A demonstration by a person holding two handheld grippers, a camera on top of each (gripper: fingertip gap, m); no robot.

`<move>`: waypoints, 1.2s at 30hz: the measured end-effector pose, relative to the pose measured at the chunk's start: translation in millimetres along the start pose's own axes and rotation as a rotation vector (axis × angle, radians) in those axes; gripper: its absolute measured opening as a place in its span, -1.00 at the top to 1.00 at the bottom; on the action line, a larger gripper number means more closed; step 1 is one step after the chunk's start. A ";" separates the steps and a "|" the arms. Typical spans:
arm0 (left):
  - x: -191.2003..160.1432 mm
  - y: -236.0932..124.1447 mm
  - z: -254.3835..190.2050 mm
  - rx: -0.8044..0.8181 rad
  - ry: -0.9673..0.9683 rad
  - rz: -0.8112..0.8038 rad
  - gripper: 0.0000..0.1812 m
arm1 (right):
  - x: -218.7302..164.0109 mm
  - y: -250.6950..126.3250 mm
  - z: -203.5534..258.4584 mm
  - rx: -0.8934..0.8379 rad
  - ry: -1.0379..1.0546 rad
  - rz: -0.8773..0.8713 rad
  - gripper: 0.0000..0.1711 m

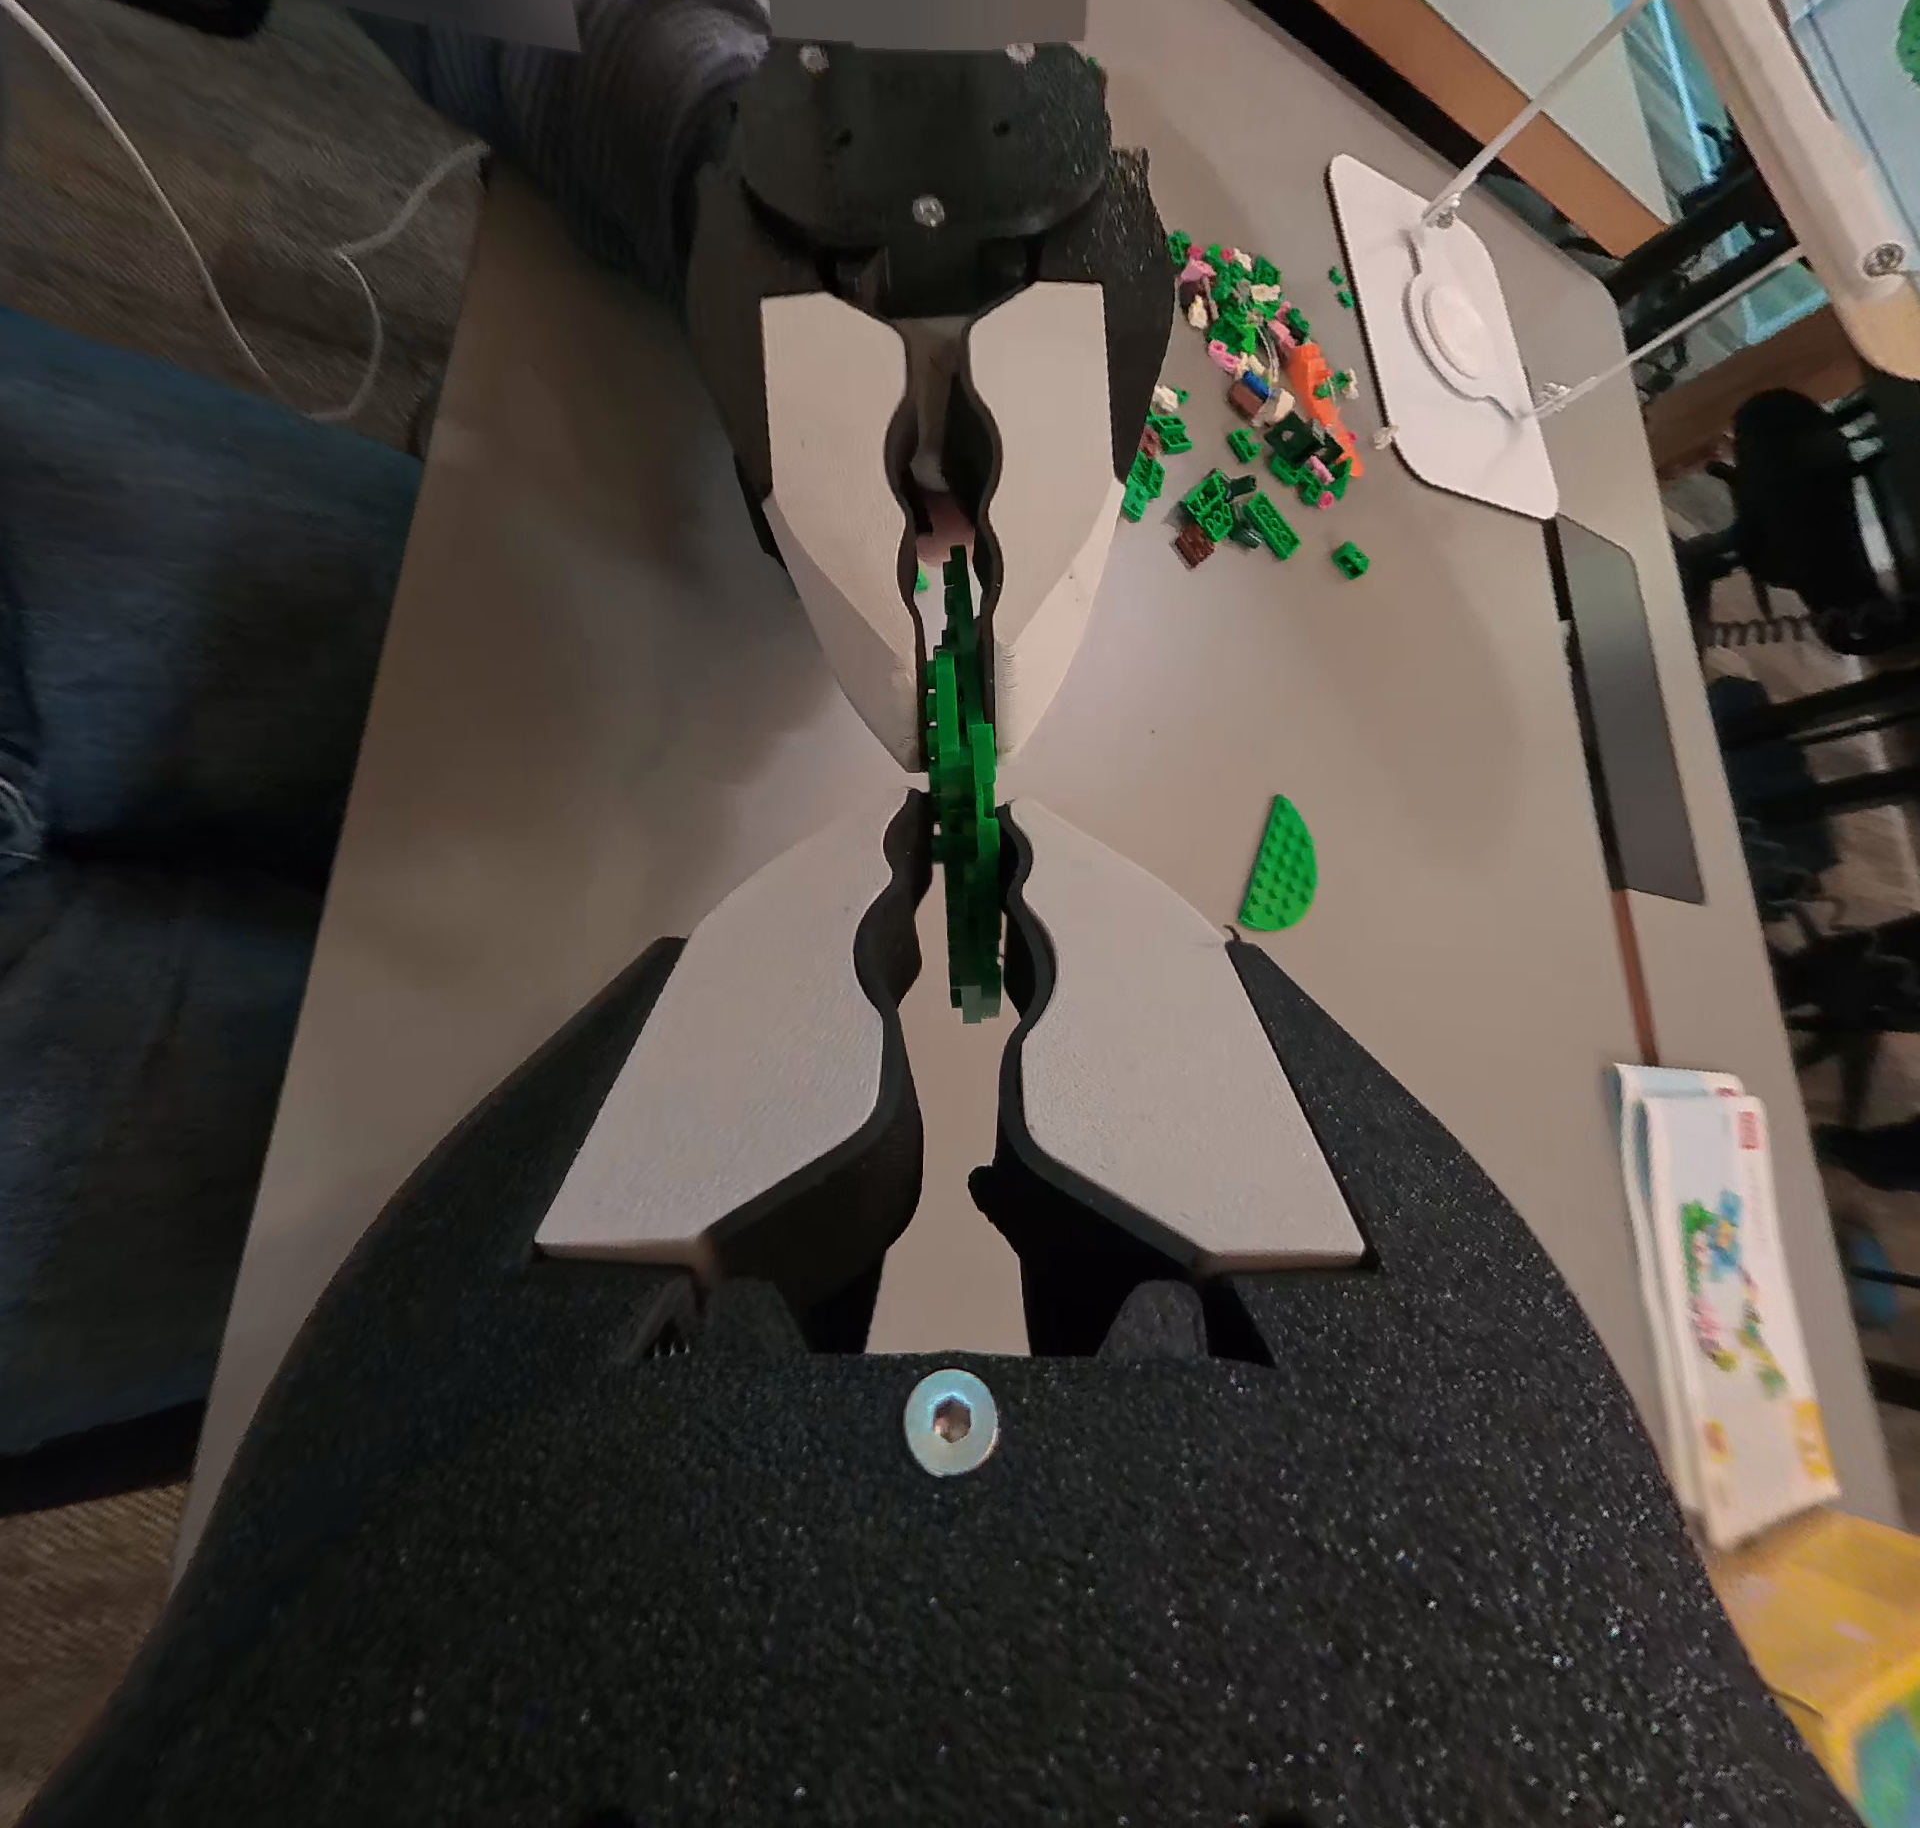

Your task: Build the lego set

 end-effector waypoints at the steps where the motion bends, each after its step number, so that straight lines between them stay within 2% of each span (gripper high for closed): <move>1: -0.3 0.0 -0.3 -0.010 -0.025 -0.006 0.89 | 0.6 -0.1 0.4 0.009 0.015 -0.016 0.87; 7: 2.7 -3.1 -0.4 -0.061 -0.144 -0.053 0.90 | 9.9 -3.0 -0.9 0.061 0.125 -0.142 0.88; 18: 6.8 -4.2 -8.8 -0.139 -0.220 -0.105 0.90 | 15.1 -4.6 4.9 0.037 0.133 -0.169 0.87; 22: 17.1 -10.9 -5.0 -0.202 -0.362 -0.203 0.90 | 8.8 -6.8 8.7 0.037 0.172 -0.149 0.69; 28: 22.1 -14.7 -3.1 -0.253 -0.464 -0.264 0.90 | 22.7 -18.3 6.1 0.022 0.241 -0.289 0.77; 36: 22.9 -15.2 -3.8 -0.276 -0.497 -0.281 0.90 | 29.7 -18.5 3.3 -0.002 0.263 -0.333 0.83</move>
Point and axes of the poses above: each gripper's, where its closed fingertips meet, y out along the fingers, x out of its top, z = x × y across the jaws, the point moved 1 cm from there along -y, back along the fingers, and after that the axes turned 1 degree about x, right-handed, at the moved point
